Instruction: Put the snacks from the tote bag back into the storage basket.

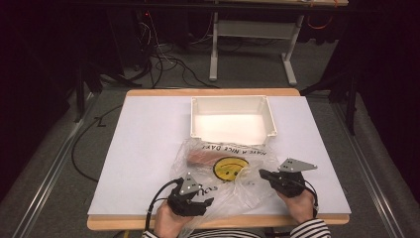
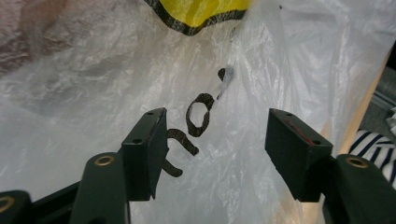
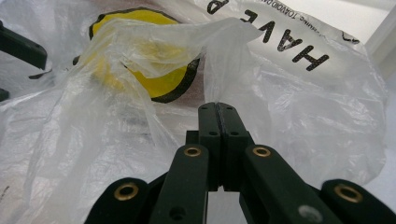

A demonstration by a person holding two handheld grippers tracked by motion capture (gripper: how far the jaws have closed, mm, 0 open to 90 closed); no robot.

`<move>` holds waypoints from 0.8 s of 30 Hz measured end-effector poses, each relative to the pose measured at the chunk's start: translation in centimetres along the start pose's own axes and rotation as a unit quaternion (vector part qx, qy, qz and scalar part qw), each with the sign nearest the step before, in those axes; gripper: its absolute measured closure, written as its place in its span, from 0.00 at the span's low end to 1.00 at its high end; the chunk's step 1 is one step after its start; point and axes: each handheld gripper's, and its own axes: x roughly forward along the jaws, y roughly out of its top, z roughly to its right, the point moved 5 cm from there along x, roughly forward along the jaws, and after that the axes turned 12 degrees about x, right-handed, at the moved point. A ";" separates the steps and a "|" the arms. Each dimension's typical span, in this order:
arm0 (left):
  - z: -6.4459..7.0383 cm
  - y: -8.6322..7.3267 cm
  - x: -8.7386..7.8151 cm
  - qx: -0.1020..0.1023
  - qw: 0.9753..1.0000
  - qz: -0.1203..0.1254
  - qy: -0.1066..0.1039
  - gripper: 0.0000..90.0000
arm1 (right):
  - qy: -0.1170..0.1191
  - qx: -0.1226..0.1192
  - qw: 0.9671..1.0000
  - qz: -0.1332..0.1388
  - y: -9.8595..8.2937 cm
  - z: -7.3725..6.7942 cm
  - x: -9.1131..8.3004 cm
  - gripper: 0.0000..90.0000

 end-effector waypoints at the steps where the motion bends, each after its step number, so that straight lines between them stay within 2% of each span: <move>1: 0.1 0.0 0.2 0.003 1.000 -0.004 0.003 0.47 | 0.001 0.000 1.000 0.001 0.0 0.0 -0.1 1.00; 3: 0.2 -0.2 0.7 0.014 1.000 -0.018 0.010 0.53 | 0.004 0.002 1.000 0.005 0.1 -0.1 -0.2 0.94; 6: 0.3 -0.4 1.3 0.028 0.999 -0.037 0.017 0.65 | 0.006 0.006 1.000 0.009 0.2 -0.3 -0.3 0.76; 9: 0.3 -0.3 1.5 0.033 0.999 -0.037 0.023 0.77 | 0.010 0.004 1.000 0.011 0.3 -0.5 -0.2 0.67; 12: 0.1 -0.2 1.5 0.034 0.998 -0.041 0.023 0.91 | 0.012 -0.002 1.000 0.007 0.4 -0.8 -0.1 0.69; 13: 0.0 -0.1 1.5 0.034 0.998 -0.044 0.021 0.96 | 0.016 -0.010 1.000 0.002 0.3 -1.0 0.0 0.78; 14: 0.0 -0.1 1.5 0.033 0.998 -0.047 0.020 0.96 | 0.016 -0.010 1.000 0.002 0.3 -1.0 0.0 0.78; 15: -0.1 0.0 1.5 0.033 0.998 -0.047 0.021 0.99 | 0.019 -0.015 1.000 -0.001 0.2 -1.2 0.0 0.84; 16: -0.2 0.2 1.3 0.031 0.998 -0.042 0.020 1.00 | 0.025 -0.023 0.999 -0.007 0.1 -1.4 0.1 0.95; 17: -0.4 0.5 1.1 0.026 0.999 -0.034 0.018 1.00 | 0.025 -0.026 0.999 -0.010 0.0 -1.5 0.1 0.98; 18: -0.5 0.6 0.9 0.024 0.999 -0.030 0.018 1.00 | 0.027 -0.033 0.999 -0.010 -0.1 -1.5 0.1 1.00; 24: -1.3 1.9 -0.4 0.018 1.000 -0.005 0.024 1.00 | 0.032 -0.044 0.998 -0.009 -0.5 -1.7 -0.5 1.00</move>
